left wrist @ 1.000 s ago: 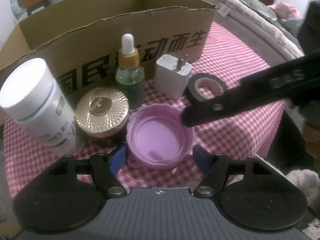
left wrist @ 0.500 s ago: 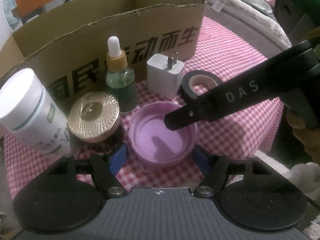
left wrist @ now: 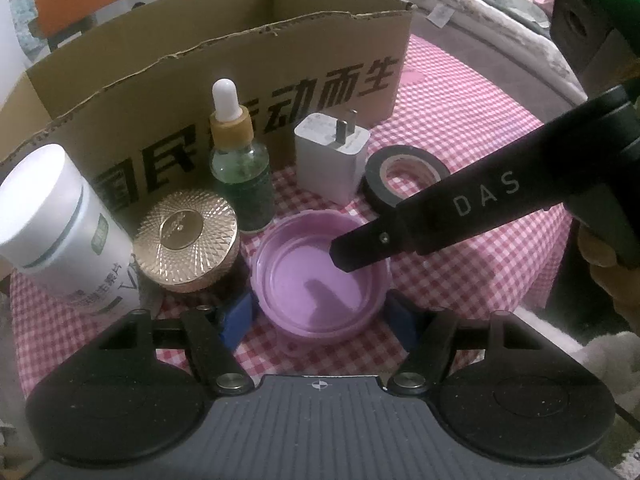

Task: Organize rigid objects
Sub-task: 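Close the right gripper on the rim of the lilac pink dish, then carry the pink dish into the box and open the right gripper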

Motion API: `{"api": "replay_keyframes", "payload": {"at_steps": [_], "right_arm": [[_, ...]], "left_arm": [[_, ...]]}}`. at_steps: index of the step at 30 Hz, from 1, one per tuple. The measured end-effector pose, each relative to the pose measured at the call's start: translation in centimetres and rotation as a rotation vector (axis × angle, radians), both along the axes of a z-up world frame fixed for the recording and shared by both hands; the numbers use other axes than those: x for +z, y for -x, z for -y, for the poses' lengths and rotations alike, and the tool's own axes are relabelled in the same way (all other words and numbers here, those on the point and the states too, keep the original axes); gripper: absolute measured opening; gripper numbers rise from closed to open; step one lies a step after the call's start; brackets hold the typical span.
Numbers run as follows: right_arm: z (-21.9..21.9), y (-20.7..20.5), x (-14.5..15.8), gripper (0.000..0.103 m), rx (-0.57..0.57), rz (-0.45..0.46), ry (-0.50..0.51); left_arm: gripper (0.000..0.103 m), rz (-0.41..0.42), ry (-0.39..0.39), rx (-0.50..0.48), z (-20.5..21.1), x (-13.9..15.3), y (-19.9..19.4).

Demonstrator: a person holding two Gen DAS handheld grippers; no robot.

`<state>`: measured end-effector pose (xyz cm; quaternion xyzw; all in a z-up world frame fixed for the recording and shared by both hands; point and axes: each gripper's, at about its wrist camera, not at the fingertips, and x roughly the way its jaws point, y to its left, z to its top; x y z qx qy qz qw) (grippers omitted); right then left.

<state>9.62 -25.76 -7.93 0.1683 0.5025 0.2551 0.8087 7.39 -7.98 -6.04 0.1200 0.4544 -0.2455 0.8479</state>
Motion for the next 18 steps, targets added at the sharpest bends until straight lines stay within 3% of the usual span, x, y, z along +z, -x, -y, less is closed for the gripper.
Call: {"api": "replay_keyframes", "payload": {"at_steps": [10, 18], "right_arm": [[-0.1, 1.1, 1.7, 0.028, 0.004, 0.036, -0.002], [-0.7, 2.1, 7.8, 0.028, 0.025, 0.180, -0.009]], "left_arm": [[0.070, 0.054, 0.017, 0.005, -0.6, 1.9, 1.5], [0.070, 0.216, 0.054, 0.039, -2.0, 8.1, 2.6]]}}
